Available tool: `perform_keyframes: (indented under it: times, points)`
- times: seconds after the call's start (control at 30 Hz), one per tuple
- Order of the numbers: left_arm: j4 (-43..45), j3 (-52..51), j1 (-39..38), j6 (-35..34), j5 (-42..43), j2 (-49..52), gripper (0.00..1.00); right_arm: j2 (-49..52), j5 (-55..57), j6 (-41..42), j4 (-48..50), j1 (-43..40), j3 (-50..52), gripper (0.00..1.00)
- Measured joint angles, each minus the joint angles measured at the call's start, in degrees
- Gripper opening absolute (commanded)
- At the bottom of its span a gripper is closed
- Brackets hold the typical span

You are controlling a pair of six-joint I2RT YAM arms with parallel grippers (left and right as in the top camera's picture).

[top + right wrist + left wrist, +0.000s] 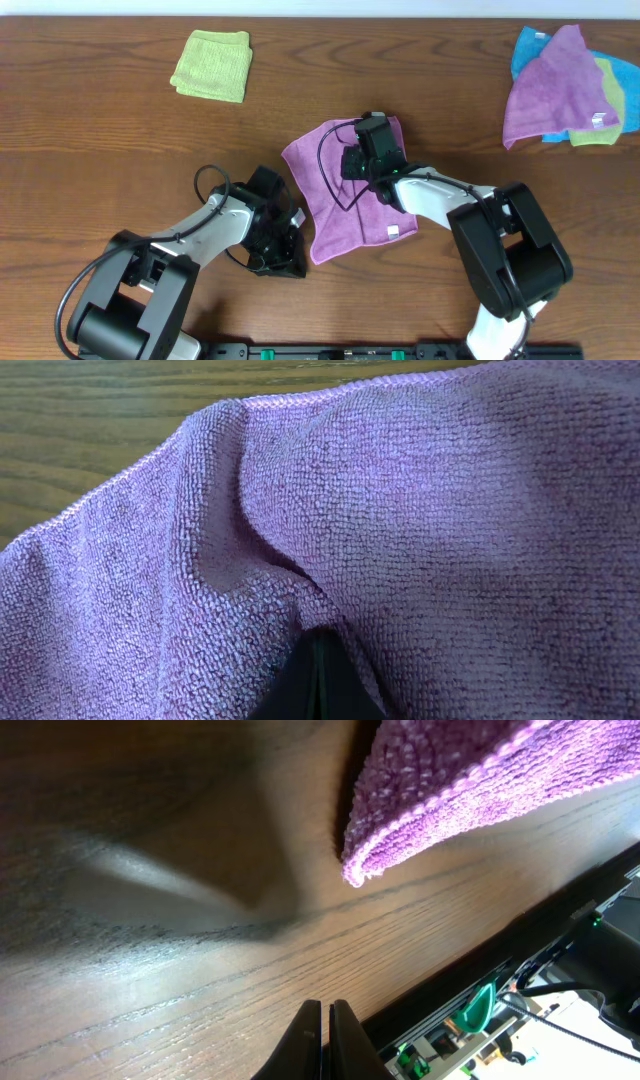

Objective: Fold the cloth

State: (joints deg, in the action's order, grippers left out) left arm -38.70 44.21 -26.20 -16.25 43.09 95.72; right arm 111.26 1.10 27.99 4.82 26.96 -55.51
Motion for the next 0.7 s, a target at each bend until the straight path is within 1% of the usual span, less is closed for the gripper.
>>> perform_keyframes:
  times: [0.07,0.1,0.13,0.17,0.2,0.3,0.43,0.57,0.63,0.7]
  points:
    - [0.0,0.0,0.0,0.22,-0.02,0.02,0.06,0.0,0.04,0.0,0.0,0.0,0.0,0.02]
    - [0.0,0.0,0.0,0.24,0.0,0.02,0.06,0.0,0.04,0.0,0.0,0.0,0.0,0.14]
    - [0.02,0.0,0.0,0.24,-0.02,0.02,0.06,0.02,0.13,0.11,0.0,0.0,0.0,0.43]
    - [0.11,0.0,0.0,0.26,-0.07,0.02,0.05,0.02,0.22,-0.07,0.28,0.0,0.0,0.66]
    - [0.17,0.0,0.02,0.24,-0.22,0.02,0.06,0.02,0.2,-0.15,0.7,0.0,-0.02,0.99]
    - [1.22,0.0,0.24,0.2,-2.03,0.02,0.06,-0.04,0.11,-0.61,1.55,0.02,-0.35,0.99]
    - [2.27,0.92,2.69,-0.07,-3.54,0.02,0.06,-0.72,-1.62,-2.51,0.83,-0.02,-0.57,0.99]
    - [2.6,5.03,5.79,-0.2,-5.51,-0.15,0.07,-2.54,-3.37,-2.84,-0.74,-0.07,0.31,0.99]
    - [2.8,7.43,7.1,-0.2,-6.51,-0.48,0.11,-4.09,-4.94,-2.84,-1.11,-0.07,0.81,0.99]
    - [3.17,9.66,8.17,-0.28,-7.41,-0.74,0.11,-6.82,-7.32,-2.82,-1.95,-0.07,0.94,0.99]
